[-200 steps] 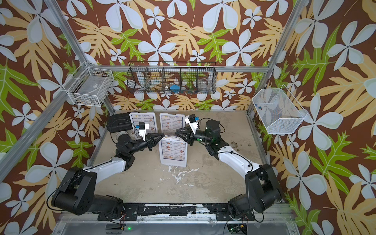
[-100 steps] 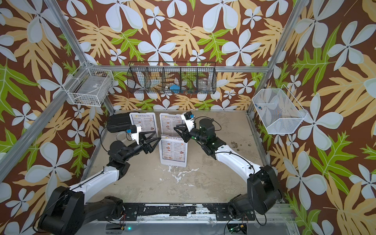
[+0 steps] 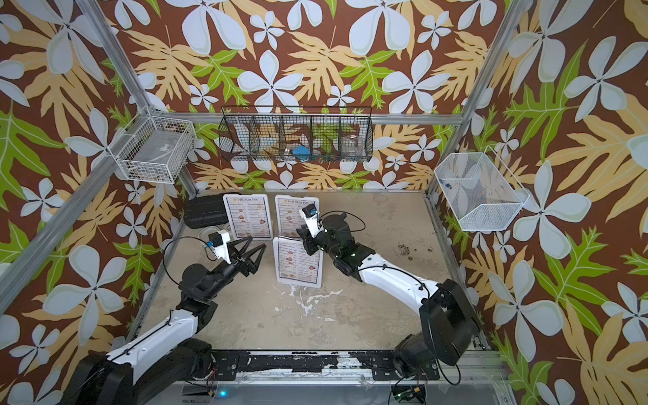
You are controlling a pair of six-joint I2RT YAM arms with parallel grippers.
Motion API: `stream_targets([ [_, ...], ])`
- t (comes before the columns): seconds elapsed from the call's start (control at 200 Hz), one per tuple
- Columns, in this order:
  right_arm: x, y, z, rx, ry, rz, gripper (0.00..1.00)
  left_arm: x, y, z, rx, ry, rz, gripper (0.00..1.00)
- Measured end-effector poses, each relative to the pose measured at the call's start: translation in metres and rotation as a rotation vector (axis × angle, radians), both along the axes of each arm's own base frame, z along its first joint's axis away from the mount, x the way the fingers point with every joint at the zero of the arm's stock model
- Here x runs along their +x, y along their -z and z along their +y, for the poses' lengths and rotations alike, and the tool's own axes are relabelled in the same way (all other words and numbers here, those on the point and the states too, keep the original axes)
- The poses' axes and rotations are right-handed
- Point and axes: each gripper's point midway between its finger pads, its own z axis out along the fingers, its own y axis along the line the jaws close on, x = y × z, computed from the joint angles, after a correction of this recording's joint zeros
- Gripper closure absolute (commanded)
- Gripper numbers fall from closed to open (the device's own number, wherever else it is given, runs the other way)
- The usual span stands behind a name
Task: Insert the menus into the narrow rack
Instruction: Insert the menu into the narrow rack.
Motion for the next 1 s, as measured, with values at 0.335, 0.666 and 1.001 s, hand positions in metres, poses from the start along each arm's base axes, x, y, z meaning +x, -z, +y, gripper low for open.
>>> stream_targets([
  [0.335,-0.01,0.001,0.014,-0.028,0.005,-0.046,0.76,0.001,0.03,0.004,-0.011,-0.022,0.072,0.17],
  [0.666,-0.012,-0.008,0.042,-0.093,0.014,-0.072,0.75,0.007,0.036,-0.006,0.004,0.024,0.101,0.22],
  [1.001,-0.008,0.001,0.048,-0.14,0.04,-0.083,0.74,0.008,0.05,-0.02,0.025,0.109,0.149,0.24],
])
